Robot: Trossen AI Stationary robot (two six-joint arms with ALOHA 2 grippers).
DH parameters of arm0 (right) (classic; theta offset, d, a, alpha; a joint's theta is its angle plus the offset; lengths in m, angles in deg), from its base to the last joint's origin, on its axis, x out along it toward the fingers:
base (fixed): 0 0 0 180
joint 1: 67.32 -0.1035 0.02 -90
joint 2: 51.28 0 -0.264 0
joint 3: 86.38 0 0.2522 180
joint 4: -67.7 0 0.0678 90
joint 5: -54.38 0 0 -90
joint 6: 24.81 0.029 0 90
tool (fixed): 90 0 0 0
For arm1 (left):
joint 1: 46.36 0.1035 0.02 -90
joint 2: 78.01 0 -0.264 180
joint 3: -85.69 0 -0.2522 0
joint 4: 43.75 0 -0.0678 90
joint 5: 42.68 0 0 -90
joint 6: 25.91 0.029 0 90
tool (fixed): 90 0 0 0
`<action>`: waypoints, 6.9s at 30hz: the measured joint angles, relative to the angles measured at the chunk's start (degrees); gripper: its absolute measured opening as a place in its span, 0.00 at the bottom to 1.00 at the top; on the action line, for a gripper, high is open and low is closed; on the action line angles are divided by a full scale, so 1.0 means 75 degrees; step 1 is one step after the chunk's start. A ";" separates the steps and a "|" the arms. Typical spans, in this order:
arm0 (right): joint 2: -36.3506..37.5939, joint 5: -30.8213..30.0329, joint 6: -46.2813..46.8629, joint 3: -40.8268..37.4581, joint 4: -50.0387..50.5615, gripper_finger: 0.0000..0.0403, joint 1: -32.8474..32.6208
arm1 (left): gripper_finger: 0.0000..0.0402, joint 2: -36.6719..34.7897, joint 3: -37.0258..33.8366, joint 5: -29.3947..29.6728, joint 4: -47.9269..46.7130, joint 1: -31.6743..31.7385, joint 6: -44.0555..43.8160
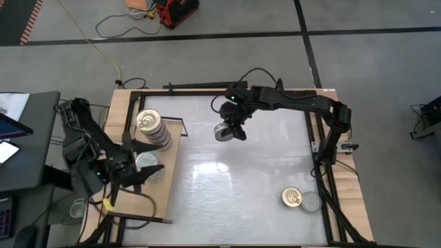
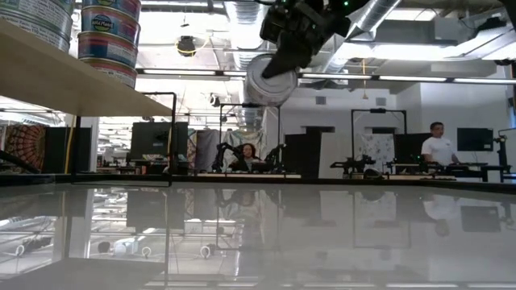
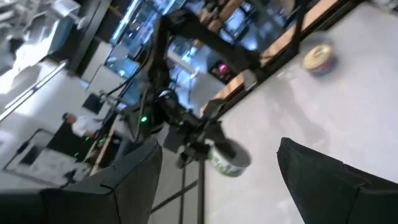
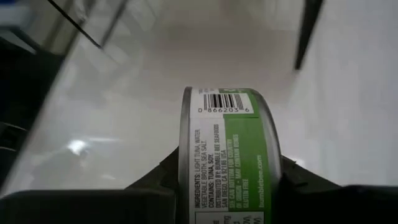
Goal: Stack canned seafood by type on shelf
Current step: Stack the green tuna can on top of the green tuna can on the shelf
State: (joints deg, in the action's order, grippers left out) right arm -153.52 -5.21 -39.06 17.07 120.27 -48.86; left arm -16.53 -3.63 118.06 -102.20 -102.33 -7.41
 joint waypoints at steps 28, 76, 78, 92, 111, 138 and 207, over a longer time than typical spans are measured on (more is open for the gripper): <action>-0.0009 0.3198 0.4089 0.0146 -0.2955 0.40 -0.0804 | 0.76 0.2969 0.0000 0.0626 0.1249 0.2083 0.5337; -0.0012 0.3756 0.5096 0.0146 -0.4300 0.38 -0.1419 | 0.72 0.2951 -0.0038 -0.2000 0.3371 0.3080 1.0633; -0.0012 0.3755 0.5099 0.0146 -0.4294 0.38 -0.1419 | 0.66 0.2951 -0.0038 -0.2002 0.3372 0.3144 1.0650; -0.0017 0.3388 0.5488 0.0140 -0.4695 0.50 -0.1408 | 0.32 0.2905 -0.0030 -0.2051 0.3328 0.3137 1.0289; 0.1122 0.1701 0.3752 0.0641 -0.4611 0.66 -0.1198 | 0.33 0.1210 -0.0035 -0.2116 0.3232 0.0821 0.6645; -0.0662 -0.5618 -0.3085 0.0620 -0.7152 0.66 -0.4214 | 0.34 0.0559 -0.0035 0.1131 -0.0854 -0.2963 -0.0614; -0.0154 -0.5029 0.0558 0.0621 -0.3457 0.66 -0.5401 | 0.34 -0.1123 -0.0026 -0.1406 -0.6047 -0.3071 -0.1975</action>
State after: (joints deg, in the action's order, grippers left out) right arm -154.67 -42.93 -34.87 21.73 94.34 -89.37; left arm -24.95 -3.82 107.51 -147.55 -125.36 -22.22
